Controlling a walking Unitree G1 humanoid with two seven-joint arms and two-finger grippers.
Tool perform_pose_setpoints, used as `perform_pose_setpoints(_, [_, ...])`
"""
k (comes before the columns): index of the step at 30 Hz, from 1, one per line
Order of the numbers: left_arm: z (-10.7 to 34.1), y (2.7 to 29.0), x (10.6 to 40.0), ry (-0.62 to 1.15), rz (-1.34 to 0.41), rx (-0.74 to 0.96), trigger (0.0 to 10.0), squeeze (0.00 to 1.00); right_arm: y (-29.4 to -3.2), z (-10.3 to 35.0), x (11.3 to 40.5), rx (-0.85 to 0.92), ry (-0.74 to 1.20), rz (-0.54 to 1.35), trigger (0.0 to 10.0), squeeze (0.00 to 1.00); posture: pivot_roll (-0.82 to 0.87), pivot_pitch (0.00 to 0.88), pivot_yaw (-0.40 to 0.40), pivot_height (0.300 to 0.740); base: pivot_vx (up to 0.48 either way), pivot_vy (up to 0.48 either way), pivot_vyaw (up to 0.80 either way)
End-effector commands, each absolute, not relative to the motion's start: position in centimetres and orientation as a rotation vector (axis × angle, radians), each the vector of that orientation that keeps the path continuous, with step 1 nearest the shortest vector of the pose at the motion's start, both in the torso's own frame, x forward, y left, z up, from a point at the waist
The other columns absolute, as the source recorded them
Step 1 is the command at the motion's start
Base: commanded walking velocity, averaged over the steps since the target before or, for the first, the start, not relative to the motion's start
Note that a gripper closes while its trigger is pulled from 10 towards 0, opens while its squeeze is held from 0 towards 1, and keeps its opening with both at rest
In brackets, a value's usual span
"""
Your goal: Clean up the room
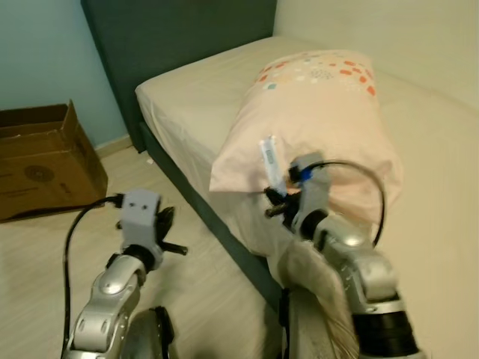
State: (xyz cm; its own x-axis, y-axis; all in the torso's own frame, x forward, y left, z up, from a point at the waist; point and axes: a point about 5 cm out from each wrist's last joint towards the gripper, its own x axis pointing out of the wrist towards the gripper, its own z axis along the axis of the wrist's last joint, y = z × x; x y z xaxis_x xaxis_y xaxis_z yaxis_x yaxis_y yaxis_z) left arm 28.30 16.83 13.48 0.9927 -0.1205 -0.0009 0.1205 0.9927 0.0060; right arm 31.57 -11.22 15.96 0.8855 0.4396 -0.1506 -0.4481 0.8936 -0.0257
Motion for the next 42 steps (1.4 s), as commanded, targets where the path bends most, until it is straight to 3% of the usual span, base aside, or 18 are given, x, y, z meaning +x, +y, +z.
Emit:
perform_pose_setpoints(1, [12.6, 16.9, 28.0, 0.036, -0.106, 0.009, 10.0, 0.0, -11.3, 15.8, 31.5, -0.078, 0.126, 0.45, 10.0, 0.0, -0.03, 0.136, -0.013, 0.528, 0.0, 0.0, 0.0])
perform_pose_setpoints(4, [11.5, 16.5, 27.5, 0.027, -0.075, 0.124, 10.0, 0.0, -11.0, 13.2, 31.3, -0.017, 0.163, 0.439, 10.0, 0.0, -0.03, 0.121, -0.016, 0.528, 0.0, 0.0, 0.0])
perform_pose_setpoints(9, [10.7, 16.4, 27.3, 0.015, -0.017, 0.122, 10.0, 0.0, -11.3, 11.8, 31.1, 0.01, 0.164, 0.402, 10.0, 0.0, -0.03, 0.105, -0.013, 0.538, 0.0, 0.0, 0.0])
perform_pose_setpoints(33, [10.3, 16.6, 27.7, -0.012, 0.039, 0.14, 10.0, 0.0, -11.1, 11.1, 31.4, -0.008, 0.093, 0.404, 10.0, 0.0, -0.03, 0.063, -0.026, 0.613, 0.0, 0.0, 0.0])
perform_pose_setpoints(42, [10.4, 16.7, 27.9, -0.022, 0.037, 0.141, 10.0, 0.0, -11.0, 10.6, 31.2, 0.008, 0.095, 0.402, 10.0, 0.0, -0.02, 0.062, -0.017, 0.613, 0.0, 0.0, 0.0])
